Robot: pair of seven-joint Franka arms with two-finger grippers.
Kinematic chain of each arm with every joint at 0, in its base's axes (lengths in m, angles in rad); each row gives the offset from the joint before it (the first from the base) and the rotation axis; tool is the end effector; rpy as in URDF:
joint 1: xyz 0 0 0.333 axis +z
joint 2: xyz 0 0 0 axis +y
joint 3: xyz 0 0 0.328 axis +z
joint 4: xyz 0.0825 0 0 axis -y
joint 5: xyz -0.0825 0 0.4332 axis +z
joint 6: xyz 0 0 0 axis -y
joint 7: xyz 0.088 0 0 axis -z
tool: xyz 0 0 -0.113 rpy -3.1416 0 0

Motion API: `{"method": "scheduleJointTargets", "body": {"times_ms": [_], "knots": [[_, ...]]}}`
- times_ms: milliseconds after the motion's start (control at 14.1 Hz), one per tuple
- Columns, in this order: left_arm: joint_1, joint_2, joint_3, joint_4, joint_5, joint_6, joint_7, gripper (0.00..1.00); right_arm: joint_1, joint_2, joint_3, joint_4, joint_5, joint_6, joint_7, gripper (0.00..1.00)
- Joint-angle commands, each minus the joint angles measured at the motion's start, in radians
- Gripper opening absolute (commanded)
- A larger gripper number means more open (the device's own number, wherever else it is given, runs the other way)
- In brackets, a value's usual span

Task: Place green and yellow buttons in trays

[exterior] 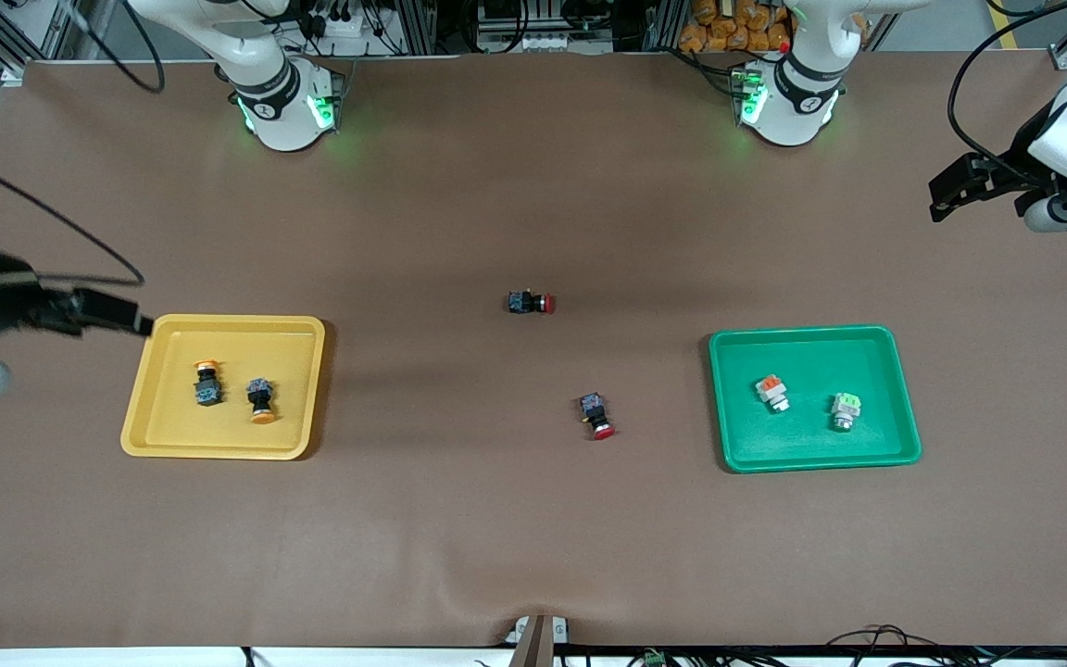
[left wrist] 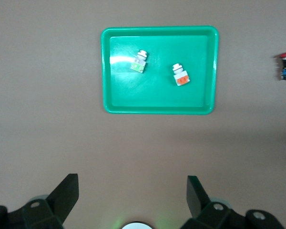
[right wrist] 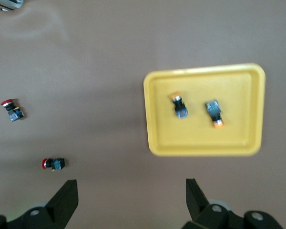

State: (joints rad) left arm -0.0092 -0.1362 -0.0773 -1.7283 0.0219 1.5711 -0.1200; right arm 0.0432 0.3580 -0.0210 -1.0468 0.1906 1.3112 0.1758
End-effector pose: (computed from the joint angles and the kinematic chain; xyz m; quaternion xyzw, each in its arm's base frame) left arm 0.5557 -0.0484 0.6274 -0.9997 -0.0170 0.0090 0.0172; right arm 0.6816 0.0433 0.6457 -0.9933 0.0558 0.0553 0.0843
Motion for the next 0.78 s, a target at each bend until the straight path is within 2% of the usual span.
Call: {"method": "scheduleJointTargets", "body": {"times_ms": [0,213,425,567,709], "knots": [[0.015,-0.028,0.002,-0.007,-0.031,-0.017,0.016,1.0,-0.039,-0.089,0.036,-0.047,-0.045,-0.056,0.037,1.0],[0.014,-0.026,0.001,-0.007,-0.051,-0.017,0.014,1.0,-0.057,-0.213,0.041,-0.137,-0.08,-0.081,0.041,1.0],[0.014,-0.031,0.002,-0.007,-0.071,-0.022,0.016,1.0,-0.071,-0.35,0.02,-0.332,-0.083,-0.031,0.022,1.0],[0.015,-0.036,-0.001,-0.008,-0.071,-0.029,0.014,1.0,-0.062,-0.389,0.018,-0.418,-0.088,0.012,0.022,1.0],[0.02,-0.036,-0.001,-0.013,-0.071,-0.029,0.014,1.0,-0.062,-0.407,0.018,-0.452,-0.094,0.042,0.022,1.0]]}}
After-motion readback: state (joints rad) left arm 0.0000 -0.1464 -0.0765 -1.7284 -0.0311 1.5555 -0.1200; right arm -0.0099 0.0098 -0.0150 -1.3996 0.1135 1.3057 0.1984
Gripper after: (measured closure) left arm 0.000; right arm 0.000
